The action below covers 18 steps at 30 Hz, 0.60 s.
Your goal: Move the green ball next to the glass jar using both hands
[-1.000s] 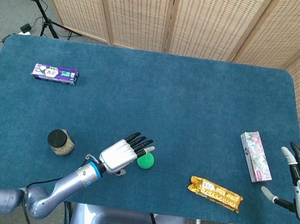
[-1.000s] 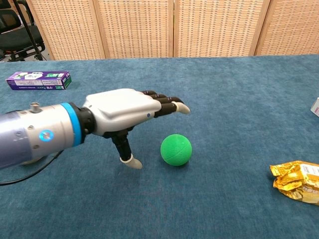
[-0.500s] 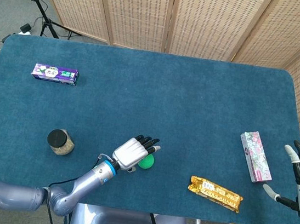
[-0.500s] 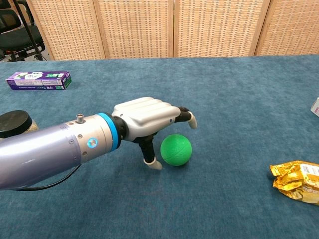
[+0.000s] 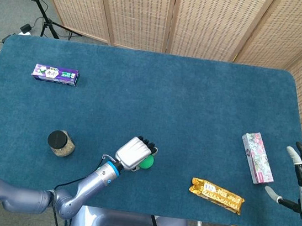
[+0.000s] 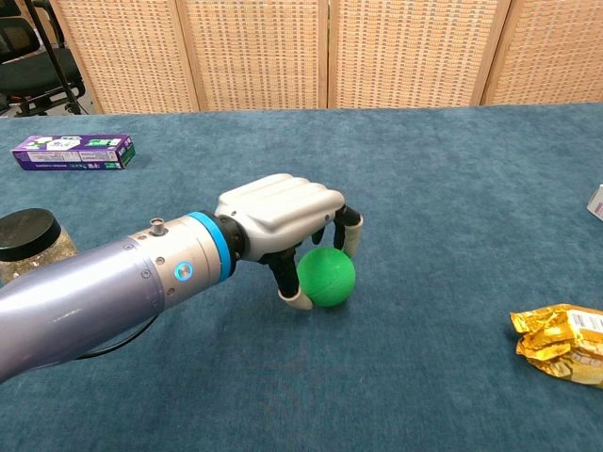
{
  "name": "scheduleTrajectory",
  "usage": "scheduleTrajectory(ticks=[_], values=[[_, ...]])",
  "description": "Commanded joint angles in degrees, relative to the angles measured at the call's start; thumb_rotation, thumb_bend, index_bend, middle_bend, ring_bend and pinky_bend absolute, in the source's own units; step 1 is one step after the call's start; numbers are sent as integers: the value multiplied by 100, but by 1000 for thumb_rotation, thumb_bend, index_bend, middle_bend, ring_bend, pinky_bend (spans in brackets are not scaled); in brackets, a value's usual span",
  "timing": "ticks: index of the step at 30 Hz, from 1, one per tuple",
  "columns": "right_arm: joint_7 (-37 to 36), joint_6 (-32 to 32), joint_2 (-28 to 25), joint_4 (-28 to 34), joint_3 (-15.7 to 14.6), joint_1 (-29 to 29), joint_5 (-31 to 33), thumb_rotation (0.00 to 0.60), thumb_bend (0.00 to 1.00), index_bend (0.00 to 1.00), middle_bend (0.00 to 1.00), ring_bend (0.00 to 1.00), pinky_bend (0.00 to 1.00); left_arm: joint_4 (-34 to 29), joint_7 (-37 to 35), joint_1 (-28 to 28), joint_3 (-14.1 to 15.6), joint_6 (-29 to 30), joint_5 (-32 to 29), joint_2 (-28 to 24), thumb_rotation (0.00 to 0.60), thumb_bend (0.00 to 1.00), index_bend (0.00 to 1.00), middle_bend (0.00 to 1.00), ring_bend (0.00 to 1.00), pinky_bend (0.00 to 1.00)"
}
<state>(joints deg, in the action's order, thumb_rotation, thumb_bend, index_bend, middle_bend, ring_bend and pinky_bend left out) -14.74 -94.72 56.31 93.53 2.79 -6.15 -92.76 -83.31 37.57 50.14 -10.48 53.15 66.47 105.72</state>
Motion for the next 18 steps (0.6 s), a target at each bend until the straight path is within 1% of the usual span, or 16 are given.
scheduleTrajectory(ticks=[1,4,6,9,11,13,15,16,18], values=[[-12,2,-8,0,4,10,-16,600,0,0,0,0,0,-156,21,-55,35,87,1,-159,600,239,555,427,405,424],[-31,-6,-21,6,12,26,-32,600,0,0,0,0,0,-528,92,-151,74,128,-155,-498,600,238,555,427,405,424],[-38,-18,-25,10,22,39,-40,600,0,0,0,0,0,-877,332,-239,143,213,-341,-864,600,235,555,427,405,424],[-36,-5,-28,22,25,45,-67,600,0,0,0,0,0,-1408,760,-428,281,513,-686,-1374,600,232,555,427,405,424],[-42,4,-38,34,26,50,-84,600,0,0,0,0,0,-1743,979,-598,361,846,-896,-1677,600,231,555,427,405,424],[-52,-6,-50,47,28,66,-93,600,0,0,0,0,0,-1861,1068,-744,450,1111,-931,-1889,600,229,555,427,404,424],[-60,-36,-61,59,24,84,-133,600,0,0,0,0,0,-1878,1031,-846,533,1218,-929,-2034,600,229,555,427,402,424],[-51,-59,-66,71,11,98,-182,600,0,0,0,0,0,-1792,744,-970,649,1118,-980,-2162,600,229,555,427,400,424],[-38,-57,-68,81,10,109,-189,600,0,0,0,0,0,-1664,386,-1023,744,935,-828,-2271,600,228,555,427,399,424]])
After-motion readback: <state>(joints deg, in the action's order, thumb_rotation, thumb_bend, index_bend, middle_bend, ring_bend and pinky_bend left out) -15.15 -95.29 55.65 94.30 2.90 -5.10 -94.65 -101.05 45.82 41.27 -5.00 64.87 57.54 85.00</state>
